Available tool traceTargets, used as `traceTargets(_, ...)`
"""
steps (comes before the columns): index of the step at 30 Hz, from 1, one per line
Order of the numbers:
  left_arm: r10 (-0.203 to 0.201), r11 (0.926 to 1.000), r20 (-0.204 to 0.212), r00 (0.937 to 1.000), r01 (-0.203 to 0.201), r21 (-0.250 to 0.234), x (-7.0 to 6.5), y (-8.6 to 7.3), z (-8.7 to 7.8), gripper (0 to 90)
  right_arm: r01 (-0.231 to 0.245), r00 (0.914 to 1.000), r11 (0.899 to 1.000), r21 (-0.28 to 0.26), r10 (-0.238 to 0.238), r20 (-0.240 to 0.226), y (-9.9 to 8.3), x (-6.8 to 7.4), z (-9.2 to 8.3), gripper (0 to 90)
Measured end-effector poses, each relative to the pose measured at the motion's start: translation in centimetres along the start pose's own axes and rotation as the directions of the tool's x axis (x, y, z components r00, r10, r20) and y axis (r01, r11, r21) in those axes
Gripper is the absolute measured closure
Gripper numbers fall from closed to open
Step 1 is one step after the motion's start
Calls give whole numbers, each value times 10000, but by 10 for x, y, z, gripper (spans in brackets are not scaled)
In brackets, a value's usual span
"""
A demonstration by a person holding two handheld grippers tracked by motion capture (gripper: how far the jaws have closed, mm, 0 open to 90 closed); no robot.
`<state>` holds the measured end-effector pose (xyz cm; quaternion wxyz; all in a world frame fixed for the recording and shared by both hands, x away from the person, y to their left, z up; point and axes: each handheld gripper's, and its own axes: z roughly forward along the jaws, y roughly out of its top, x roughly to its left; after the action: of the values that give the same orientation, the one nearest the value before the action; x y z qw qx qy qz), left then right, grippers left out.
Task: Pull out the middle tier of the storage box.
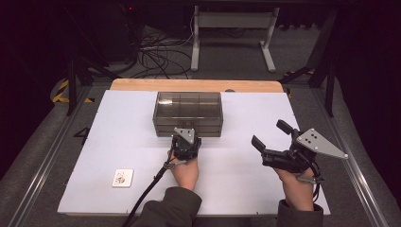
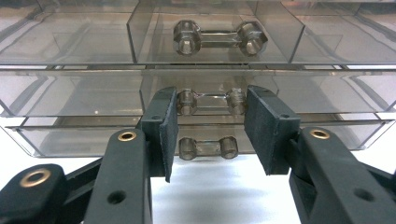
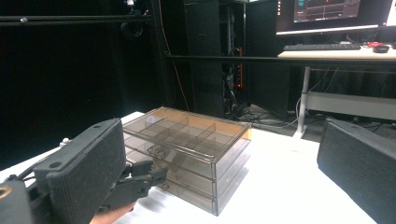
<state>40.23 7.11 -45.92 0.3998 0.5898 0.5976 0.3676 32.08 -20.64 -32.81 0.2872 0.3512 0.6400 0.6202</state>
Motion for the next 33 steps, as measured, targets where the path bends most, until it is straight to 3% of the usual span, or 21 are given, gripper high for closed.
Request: traceTargets(33, 139, 9998, -13, 9999, -139, 142, 0, -1, -6, 561, -30, 10000, 10000, 11, 30, 35, 0, -1, 0, 19)
